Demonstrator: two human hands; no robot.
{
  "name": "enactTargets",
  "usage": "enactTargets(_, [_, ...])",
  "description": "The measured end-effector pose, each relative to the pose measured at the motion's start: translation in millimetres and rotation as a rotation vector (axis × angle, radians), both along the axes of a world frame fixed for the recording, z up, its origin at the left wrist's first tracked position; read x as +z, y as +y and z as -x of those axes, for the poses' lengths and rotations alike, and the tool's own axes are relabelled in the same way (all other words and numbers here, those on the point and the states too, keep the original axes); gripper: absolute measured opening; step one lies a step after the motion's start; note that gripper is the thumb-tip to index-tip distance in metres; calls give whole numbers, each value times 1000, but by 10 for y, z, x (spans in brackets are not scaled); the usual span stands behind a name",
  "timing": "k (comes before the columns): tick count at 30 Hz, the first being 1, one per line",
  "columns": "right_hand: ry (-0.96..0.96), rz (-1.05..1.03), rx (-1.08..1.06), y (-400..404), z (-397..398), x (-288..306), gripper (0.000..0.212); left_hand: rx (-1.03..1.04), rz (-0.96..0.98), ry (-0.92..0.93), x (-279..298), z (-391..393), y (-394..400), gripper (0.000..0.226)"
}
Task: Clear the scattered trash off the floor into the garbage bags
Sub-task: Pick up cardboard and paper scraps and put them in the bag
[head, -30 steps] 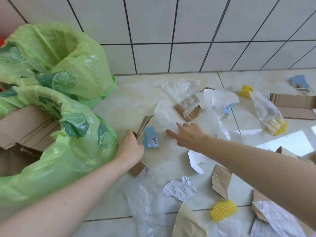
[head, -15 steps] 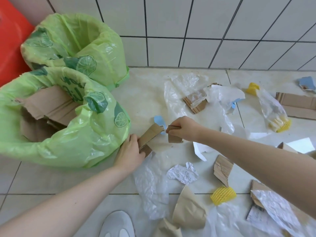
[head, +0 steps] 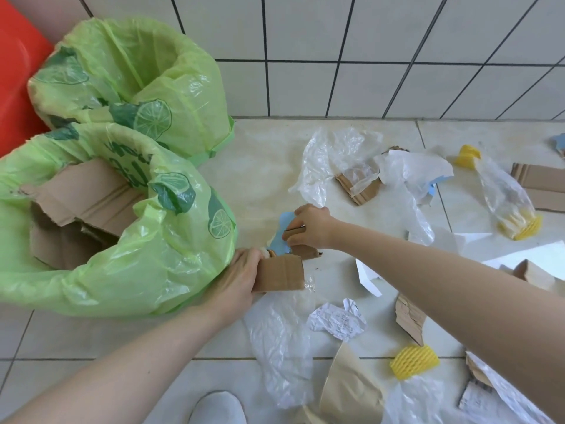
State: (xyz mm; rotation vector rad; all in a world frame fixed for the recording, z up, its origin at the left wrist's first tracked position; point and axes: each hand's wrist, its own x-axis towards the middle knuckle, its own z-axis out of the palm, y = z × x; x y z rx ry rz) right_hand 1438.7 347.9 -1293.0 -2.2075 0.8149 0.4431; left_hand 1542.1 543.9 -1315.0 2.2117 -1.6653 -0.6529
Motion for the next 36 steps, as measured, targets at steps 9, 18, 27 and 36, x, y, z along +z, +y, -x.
enactTargets(9, [-85, -88, -147, 92, 124, 125, 26, 46, 14, -16, 90, 113, 11, 39])
enactTargets(18, [-389, -35, -459, -25, 374, 550, 32, 492, -11, 567, 769, 422, -175, 29])
enactTargets(27, [-621, -225, -495, 231, 133, 1336, 23, 788, 192, 1051, 1876, 174, -40, 33])
enactTargets(36, [-840, -476, -543, 830, -822, 1958, 23, 974, 373, 850, 2176, -714, 204, 27])
